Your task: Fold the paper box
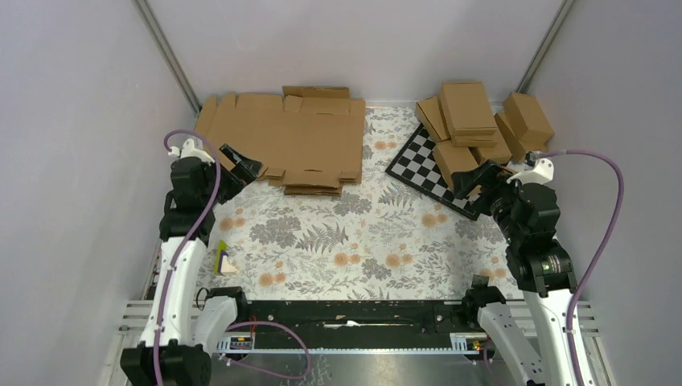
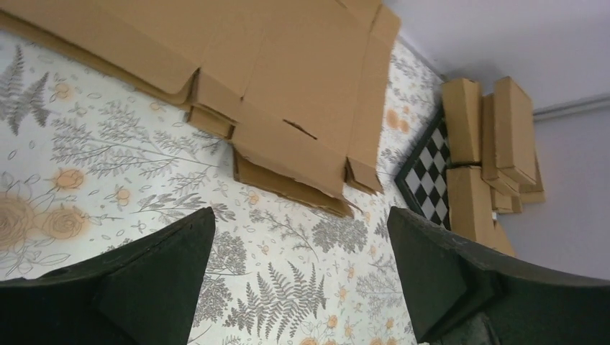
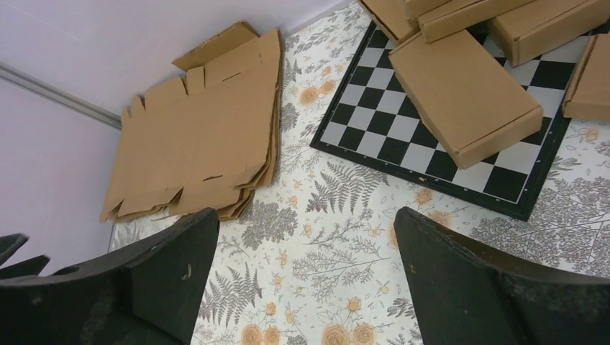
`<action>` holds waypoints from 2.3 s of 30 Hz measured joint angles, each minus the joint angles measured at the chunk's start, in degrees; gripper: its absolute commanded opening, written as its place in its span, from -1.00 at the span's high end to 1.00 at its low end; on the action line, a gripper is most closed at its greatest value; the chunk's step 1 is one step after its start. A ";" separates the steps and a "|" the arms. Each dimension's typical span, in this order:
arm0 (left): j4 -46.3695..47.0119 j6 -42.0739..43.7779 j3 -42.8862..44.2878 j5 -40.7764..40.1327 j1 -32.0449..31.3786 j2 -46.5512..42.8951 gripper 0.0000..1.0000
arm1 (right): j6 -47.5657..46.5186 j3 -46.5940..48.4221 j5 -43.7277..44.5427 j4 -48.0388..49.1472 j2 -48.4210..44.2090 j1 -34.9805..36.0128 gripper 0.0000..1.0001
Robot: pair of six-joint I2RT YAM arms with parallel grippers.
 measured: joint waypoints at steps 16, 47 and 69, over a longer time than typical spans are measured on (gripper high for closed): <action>14.62 -21.00 -2.47 -9.33 0.46 29.31 -0.77 | 0.00 -0.35 -14.56 2.14 5.44 0.07 -0.99; 24.39 -26.82 2.32 -15.52 7.87 47.87 -0.07 | -0.04 -0.76 -18.05 4.20 6.78 0.66 -0.97; 28.70 -26.99 4.63 -15.54 7.93 49.33 -0.32 | -0.04 -0.76 -18.05 4.35 7.63 0.72 -0.97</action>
